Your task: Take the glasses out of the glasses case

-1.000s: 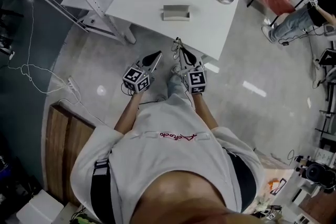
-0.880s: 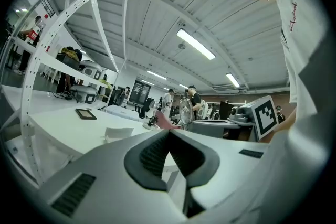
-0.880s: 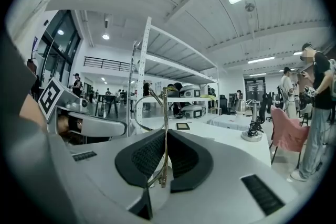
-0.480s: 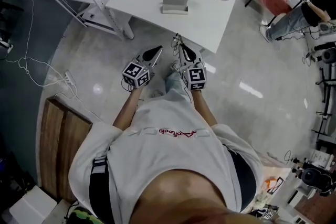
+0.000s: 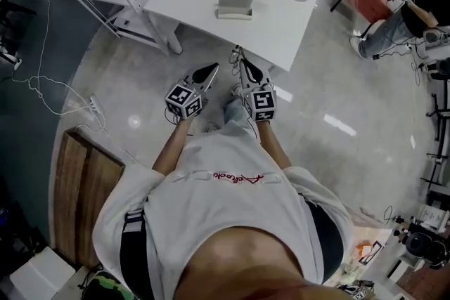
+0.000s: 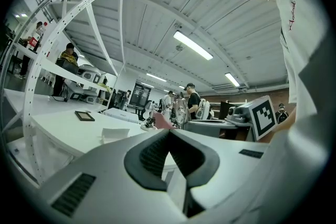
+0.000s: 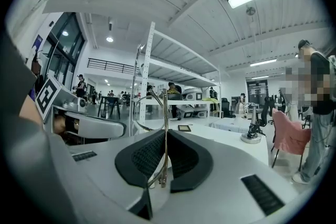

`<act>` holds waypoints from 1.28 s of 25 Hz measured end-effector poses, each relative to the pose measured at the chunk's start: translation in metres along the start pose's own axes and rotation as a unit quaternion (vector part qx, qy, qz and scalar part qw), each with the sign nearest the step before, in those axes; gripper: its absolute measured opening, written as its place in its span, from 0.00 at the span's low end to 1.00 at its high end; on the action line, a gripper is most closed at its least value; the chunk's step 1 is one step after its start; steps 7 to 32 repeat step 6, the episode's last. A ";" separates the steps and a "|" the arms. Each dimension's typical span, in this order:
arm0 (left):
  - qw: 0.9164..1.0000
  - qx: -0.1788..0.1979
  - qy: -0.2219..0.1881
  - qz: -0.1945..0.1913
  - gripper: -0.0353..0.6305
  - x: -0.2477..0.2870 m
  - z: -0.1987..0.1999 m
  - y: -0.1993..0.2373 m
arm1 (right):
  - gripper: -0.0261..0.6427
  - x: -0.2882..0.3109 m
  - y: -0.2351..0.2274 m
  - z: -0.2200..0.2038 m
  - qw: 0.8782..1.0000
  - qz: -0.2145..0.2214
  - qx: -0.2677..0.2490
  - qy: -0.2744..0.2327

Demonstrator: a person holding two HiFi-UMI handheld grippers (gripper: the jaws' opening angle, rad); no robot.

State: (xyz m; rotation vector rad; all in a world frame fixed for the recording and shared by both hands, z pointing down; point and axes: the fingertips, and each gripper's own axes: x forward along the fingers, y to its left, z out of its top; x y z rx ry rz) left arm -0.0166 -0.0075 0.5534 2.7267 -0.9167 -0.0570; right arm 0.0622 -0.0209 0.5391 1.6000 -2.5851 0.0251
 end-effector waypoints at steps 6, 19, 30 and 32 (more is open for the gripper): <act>1.000 0.000 -0.002 0.002 0.09 0.000 0.001 -0.001 | 0.06 -0.002 -0.003 0.000 1.000 -0.003 -0.001 0.000; 1.000 0.000 -0.002 0.002 0.09 0.000 0.001 -0.001 | 0.06 -0.002 -0.003 0.000 1.000 -0.003 -0.001 0.000; 1.000 0.000 -0.002 0.002 0.09 0.000 0.001 -0.001 | 0.06 -0.002 -0.003 0.000 1.000 -0.003 -0.001 0.000; 1.000 0.000 -0.002 0.002 0.09 0.000 0.001 -0.001 | 0.06 -0.002 -0.003 0.000 1.000 -0.003 -0.001 0.000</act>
